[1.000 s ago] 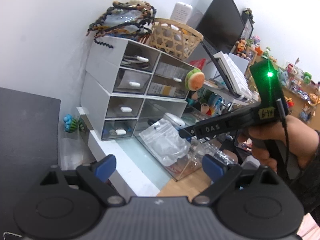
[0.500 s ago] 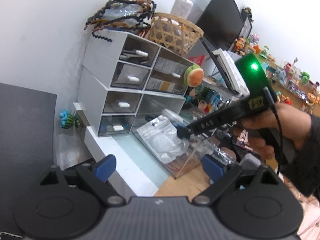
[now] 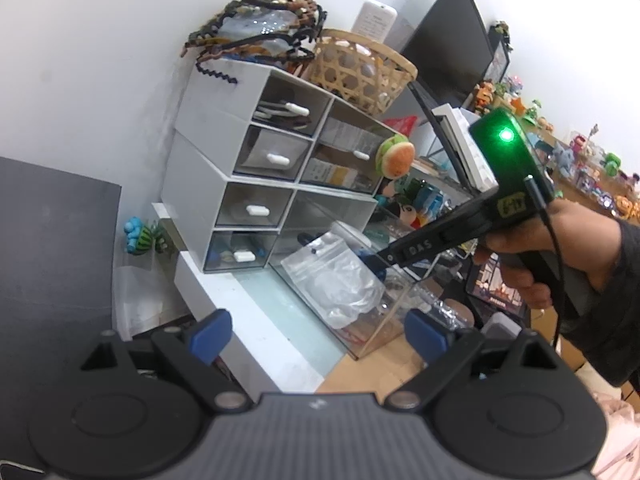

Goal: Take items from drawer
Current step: 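Close the right gripper on the blue beaded lanyard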

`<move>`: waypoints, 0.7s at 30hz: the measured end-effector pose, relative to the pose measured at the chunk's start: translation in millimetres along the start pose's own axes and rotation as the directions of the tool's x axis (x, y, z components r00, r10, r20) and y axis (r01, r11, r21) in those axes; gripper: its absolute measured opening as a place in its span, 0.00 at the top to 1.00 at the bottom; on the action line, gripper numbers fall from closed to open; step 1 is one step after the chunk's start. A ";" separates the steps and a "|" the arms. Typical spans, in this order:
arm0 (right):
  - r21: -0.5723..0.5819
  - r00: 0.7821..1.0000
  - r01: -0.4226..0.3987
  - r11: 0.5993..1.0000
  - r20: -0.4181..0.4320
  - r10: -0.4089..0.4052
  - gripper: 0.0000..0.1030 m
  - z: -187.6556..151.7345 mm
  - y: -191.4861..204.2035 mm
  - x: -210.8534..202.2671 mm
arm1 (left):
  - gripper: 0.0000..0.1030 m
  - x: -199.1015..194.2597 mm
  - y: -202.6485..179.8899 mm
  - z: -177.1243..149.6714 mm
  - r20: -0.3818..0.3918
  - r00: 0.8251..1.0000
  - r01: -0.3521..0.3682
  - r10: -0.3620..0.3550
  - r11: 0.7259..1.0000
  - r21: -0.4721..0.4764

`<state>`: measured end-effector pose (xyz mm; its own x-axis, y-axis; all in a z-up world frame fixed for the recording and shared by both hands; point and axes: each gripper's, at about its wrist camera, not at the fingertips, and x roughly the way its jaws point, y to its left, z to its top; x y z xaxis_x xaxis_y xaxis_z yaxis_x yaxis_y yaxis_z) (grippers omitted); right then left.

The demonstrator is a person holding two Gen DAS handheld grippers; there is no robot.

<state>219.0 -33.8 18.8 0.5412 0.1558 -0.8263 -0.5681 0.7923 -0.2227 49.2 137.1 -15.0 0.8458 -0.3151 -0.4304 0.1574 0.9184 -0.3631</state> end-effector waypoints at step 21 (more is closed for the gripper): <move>0.078 0.995 -0.002 0.997 0.101 -0.006 0.85 -16.8 -11.1 -2.6 | 0.08 11.7 -0.5 -7.2 -0.036 0.999 -0.009 0.010 1.000 0.009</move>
